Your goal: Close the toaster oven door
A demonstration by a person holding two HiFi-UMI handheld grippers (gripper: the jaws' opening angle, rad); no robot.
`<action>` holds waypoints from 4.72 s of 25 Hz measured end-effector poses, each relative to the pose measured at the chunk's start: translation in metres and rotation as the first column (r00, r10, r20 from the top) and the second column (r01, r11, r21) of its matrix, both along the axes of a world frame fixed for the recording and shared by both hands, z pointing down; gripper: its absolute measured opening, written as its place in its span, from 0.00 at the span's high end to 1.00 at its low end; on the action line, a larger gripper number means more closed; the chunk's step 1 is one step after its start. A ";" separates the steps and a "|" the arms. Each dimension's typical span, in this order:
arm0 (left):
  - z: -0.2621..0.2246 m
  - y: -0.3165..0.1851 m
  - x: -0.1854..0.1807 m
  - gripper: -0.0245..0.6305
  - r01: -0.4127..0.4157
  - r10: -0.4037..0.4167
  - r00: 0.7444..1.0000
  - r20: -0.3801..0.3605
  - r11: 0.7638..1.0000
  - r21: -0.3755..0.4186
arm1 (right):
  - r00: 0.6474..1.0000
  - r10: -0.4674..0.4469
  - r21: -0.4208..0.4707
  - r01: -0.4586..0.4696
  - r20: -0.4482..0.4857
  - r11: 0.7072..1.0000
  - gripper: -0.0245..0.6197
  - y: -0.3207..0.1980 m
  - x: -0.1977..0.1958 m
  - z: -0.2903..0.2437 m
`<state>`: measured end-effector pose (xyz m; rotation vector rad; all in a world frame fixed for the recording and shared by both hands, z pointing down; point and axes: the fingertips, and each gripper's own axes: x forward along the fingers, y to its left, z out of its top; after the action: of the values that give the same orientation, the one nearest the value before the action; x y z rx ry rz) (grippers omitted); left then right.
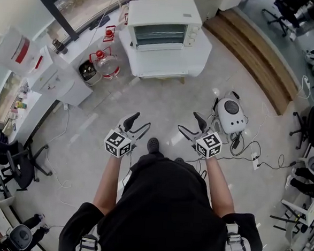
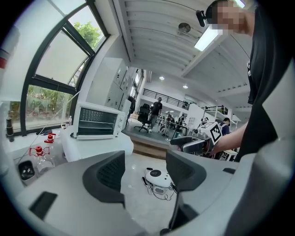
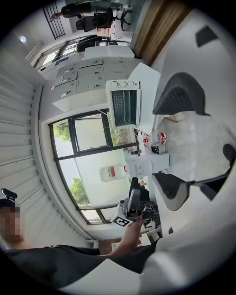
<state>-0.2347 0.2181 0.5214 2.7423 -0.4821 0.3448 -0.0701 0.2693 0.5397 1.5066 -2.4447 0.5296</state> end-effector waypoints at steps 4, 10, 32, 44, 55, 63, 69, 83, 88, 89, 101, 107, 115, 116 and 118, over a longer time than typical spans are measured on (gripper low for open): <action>0.002 -0.027 -0.004 0.56 -0.018 0.018 1.000 0.002 1.000 -0.005 | 1.000 0.023 -0.009 -0.023 0.004 1.000 0.34 -0.021 -0.006 0.003; 0.007 -0.057 -0.019 0.56 -0.048 0.049 0.999 0.021 0.999 -0.015 | 0.998 0.062 -0.018 -0.062 0.016 0.998 0.34 -0.048 -0.017 0.007; 0.011 -0.085 -0.044 0.56 0.010 -0.006 0.996 0.093 0.999 -0.038 | 0.993 0.118 -0.037 -0.117 0.024 0.992 0.34 -0.071 0.016 0.019; 0.066 -0.139 0.010 0.56 0.100 -0.075 0.981 0.181 0.986 -0.134 | 0.997 0.056 -0.114 -0.051 0.044 0.992 0.35 -0.140 0.077 0.062; 0.108 -0.196 0.070 0.56 0.208 -0.153 0.955 0.253 0.956 -0.208 | 0.991 -0.022 -0.224 0.051 0.128 0.973 0.36 -0.209 0.140 0.106; 0.145 -0.214 0.094 0.56 0.340 -0.251 0.915 0.317 0.902 -0.266 | 0.982 -0.102 -0.277 0.143 0.156 0.950 0.38 -0.245 0.173 0.138; 0.151 -0.226 0.109 0.56 0.362 -0.275 0.907 0.318 0.895 -0.260 | 0.977 -0.172 -0.337 0.205 0.127 0.919 0.39 -0.263 0.179 0.169; 0.218 -0.294 0.079 0.56 0.253 -0.146 0.940 0.308 0.904 -0.344 | 0.997 -0.064 -0.434 0.073 0.035 0.898 0.43 -0.321 0.155 0.220; 0.250 -0.322 0.079 0.56 0.189 -0.072 0.939 0.337 0.925 -0.329 | 1.000 -0.022 -0.432 0.018 -0.004 0.902 0.45 -0.343 0.160 0.238; 0.256 -0.327 0.080 0.56 0.186 -0.068 0.938 0.341 0.926 -0.327 | 1.000 -0.017 -0.435 0.013 -0.006 0.901 0.45 -0.346 0.161 0.243; 0.313 -0.371 0.096 0.56 0.166 -0.055 0.927 0.371 0.947 -0.274 | 0.999 0.027 -0.438 -0.038 -0.031 0.898 0.53 -0.372 0.181 0.307; 0.317 -0.377 0.103 0.56 0.165 -0.070 0.937 0.342 0.952 -0.258 | 0.999 0.035 -0.412 -0.031 0.004 0.911 0.53 -0.389 0.180 0.315; 0.327 -0.391 0.106 0.56 0.184 -0.094 0.940 0.329 0.949 -0.256 | 0.998 0.051 -0.406 -0.032 0.036 0.913 0.53 -0.403 0.175 0.327; 0.328 -0.393 0.106 0.56 0.192 -0.101 0.940 0.326 0.947 -0.258 | 0.997 0.065 -0.410 -0.041 0.046 0.911 0.53 -0.404 0.175 0.328; 0.331 -0.399 0.105 0.56 0.218 -0.128 0.940 0.316 0.938 -0.269 | 0.991 0.109 -0.417 -0.066 0.081 0.906 0.53 -0.407 0.177 0.331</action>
<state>-0.1296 -0.1805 0.8524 2.3408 -0.6844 0.7229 0.1071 -0.1372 0.8705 1.4372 -2.1526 1.0912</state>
